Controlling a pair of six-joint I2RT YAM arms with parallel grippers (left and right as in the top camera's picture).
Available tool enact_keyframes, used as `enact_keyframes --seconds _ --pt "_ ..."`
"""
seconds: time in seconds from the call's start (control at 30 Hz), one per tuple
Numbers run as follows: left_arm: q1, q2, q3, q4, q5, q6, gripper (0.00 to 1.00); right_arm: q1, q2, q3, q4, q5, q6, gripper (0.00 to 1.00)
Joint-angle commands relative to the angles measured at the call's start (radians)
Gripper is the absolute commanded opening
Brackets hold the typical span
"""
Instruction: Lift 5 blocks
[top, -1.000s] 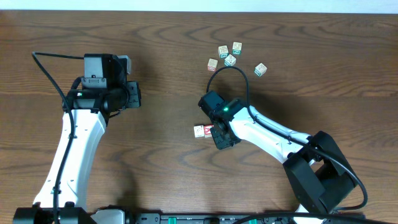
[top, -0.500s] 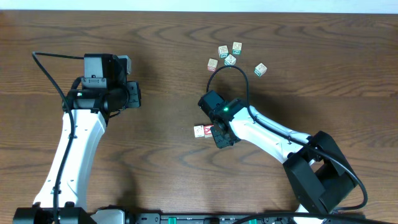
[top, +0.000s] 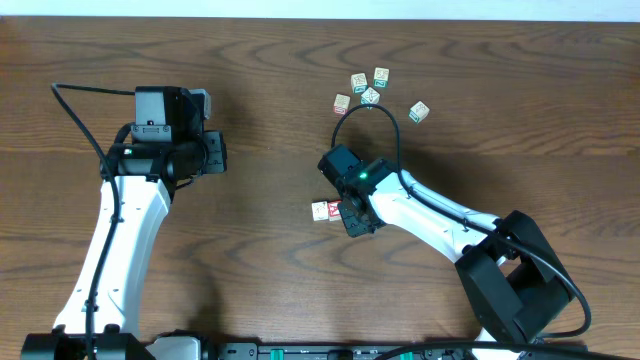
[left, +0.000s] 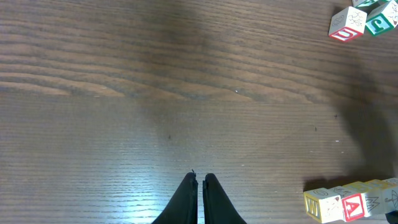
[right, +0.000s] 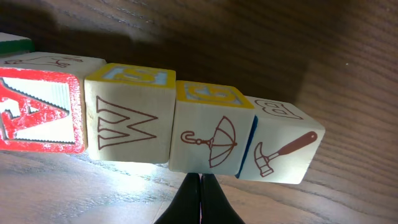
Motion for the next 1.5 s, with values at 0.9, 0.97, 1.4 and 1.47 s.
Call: enact_keyframes --seconds 0.9,0.97,1.4,1.47 --pt "-0.002 0.006 -0.004 0.0 0.005 -0.002 0.07 0.003 -0.017 -0.006 -0.076 0.025 0.013 0.01" --pt "-0.002 0.006 -0.004 0.0 0.005 -0.002 0.07 0.003 -0.017 -0.006 -0.104 0.025 0.013 0.01" --pt "-0.002 0.006 -0.004 0.0 0.005 -0.001 0.08 -0.007 -0.017 -0.006 -0.102 0.045 0.021 0.01" --pt "-0.002 0.006 -0.004 0.0 0.005 -0.002 0.07 -0.011 -0.017 -0.006 -0.104 0.05 0.026 0.01"
